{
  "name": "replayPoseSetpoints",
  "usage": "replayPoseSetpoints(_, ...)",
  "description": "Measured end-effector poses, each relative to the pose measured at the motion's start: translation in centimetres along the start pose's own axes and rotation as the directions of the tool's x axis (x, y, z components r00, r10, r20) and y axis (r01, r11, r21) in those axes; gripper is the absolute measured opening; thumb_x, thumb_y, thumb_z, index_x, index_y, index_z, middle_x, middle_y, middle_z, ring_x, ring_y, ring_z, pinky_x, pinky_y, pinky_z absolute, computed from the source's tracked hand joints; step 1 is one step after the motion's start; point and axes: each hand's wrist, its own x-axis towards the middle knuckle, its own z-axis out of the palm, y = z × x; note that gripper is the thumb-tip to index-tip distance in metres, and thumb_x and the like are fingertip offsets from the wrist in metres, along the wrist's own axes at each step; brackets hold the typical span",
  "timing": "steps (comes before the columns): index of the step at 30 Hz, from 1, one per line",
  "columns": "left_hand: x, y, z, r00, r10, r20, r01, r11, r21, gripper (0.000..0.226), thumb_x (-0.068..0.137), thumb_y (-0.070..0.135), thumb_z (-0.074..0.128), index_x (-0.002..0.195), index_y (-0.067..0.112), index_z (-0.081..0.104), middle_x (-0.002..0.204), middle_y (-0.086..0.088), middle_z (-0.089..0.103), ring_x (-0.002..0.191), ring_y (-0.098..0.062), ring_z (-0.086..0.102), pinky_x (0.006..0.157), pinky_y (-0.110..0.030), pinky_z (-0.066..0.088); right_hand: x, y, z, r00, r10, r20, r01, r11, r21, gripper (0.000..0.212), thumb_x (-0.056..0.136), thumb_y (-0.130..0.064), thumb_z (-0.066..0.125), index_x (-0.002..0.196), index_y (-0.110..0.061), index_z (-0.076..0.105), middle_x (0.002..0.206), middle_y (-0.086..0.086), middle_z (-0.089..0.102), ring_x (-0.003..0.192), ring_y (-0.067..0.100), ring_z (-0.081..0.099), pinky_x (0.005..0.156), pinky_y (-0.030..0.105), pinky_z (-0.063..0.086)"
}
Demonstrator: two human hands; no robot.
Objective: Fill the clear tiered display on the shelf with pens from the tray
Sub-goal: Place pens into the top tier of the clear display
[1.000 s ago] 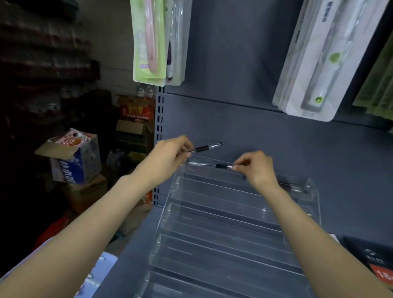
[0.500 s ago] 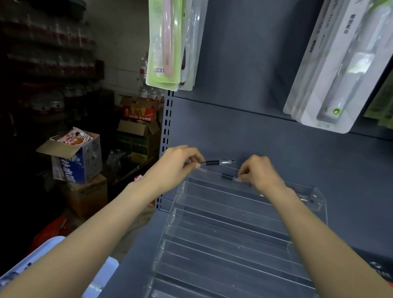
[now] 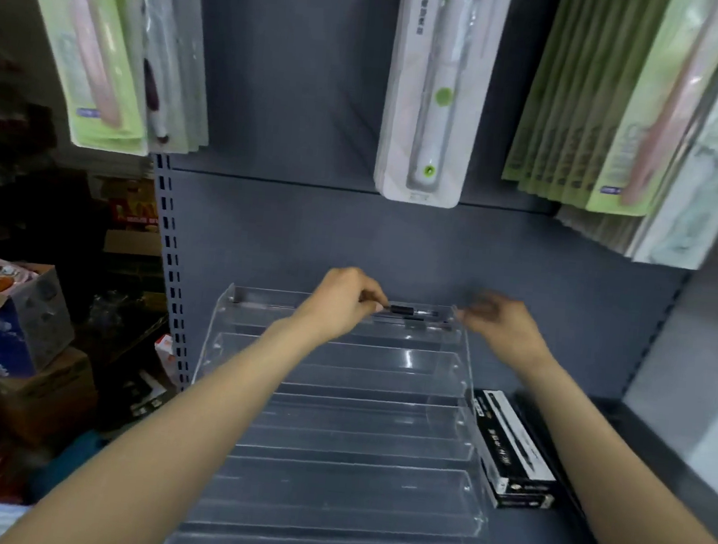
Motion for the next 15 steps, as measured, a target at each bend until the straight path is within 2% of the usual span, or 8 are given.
replayPoseSetpoints(2,1.1,0.6,0.8,0.997,-0.027,0.075,0.028,0.999,-0.019,0.015,0.087,0.012,0.064,0.099,0.011,0.073,0.086,0.002,0.064,0.083,-0.008,0.056,0.073,-0.007,0.033,-0.5,0.8,-0.3,0.997,0.012,0.074,-0.017,0.997,0.071,0.061,0.078,-0.014,0.073,0.132,0.001,0.047,0.125,0.013,0.059,0.114,0.023,0.059,0.103,0.033,0.043)
replayPoseSetpoints(5,2.5,1.0,1.2,0.988,-0.064,0.139,0.072,0.996,-0.056,0.014,0.082,0.012,0.069,0.096,0.011,0.074,0.096,-0.001,0.072,0.088,-0.006,0.059,0.076,-0.006,0.036,-1.1,1.5,-0.3,0.989,-0.041,0.141,0.028,0.995,0.096,0.049,0.077,-0.006,0.074,0.123,-0.003,0.058,0.12,0.01,0.064,0.106,0.018,0.062,0.104,0.038,0.045)
replayPoseSetpoints(9,3.9,1.5,1.3,0.963,-0.127,0.236,0.14,0.99,-0.037,0.013,0.077,0.012,0.074,0.09,0.012,0.075,0.084,0.002,0.069,0.08,-0.004,0.059,0.069,-0.01,0.041,-1.2,1.8,-0.2,0.99,-0.043,0.131,0.032,0.996,0.087,0.045,0.079,-0.002,0.071,0.122,-0.004,0.059,0.117,0.007,0.065,0.103,0.015,0.061,0.1,0.031,0.046)
replayPoseSetpoints(12,4.5,1.9,1.6,0.95,-0.157,0.27,0.157,0.987,0.021,0.014,0.076,0.01,0.075,0.089,0.011,0.075,0.08,0.004,0.067,0.071,-0.001,0.056,0.059,-0.003,0.038,-1.1,1.9,-0.3,0.992,-0.034,0.123,0.022,0.995,0.098,0.044,0.079,-0.003,0.071,0.122,-0.006,0.059,0.112,0.003,0.065,0.1,0.013,0.06,0.094,0.024,0.044)
replayPoseSetpoints(15,4.9,2.2,1.7,0.94,-0.177,0.292,0.166,0.984,0.062,0.017,0.074,0.01,0.076,0.09,0.01,0.075,0.081,0.003,0.067,0.076,-0.005,0.057,0.063,-0.009,0.04,-1.2,2.1,-0.1,0.994,-0.004,0.109,-0.011,0.99,0.138,0.045,0.079,-0.004,0.071,0.122,-0.009,0.06,0.112,0.002,0.065,0.1,0.013,0.061,0.096,0.024,0.044)
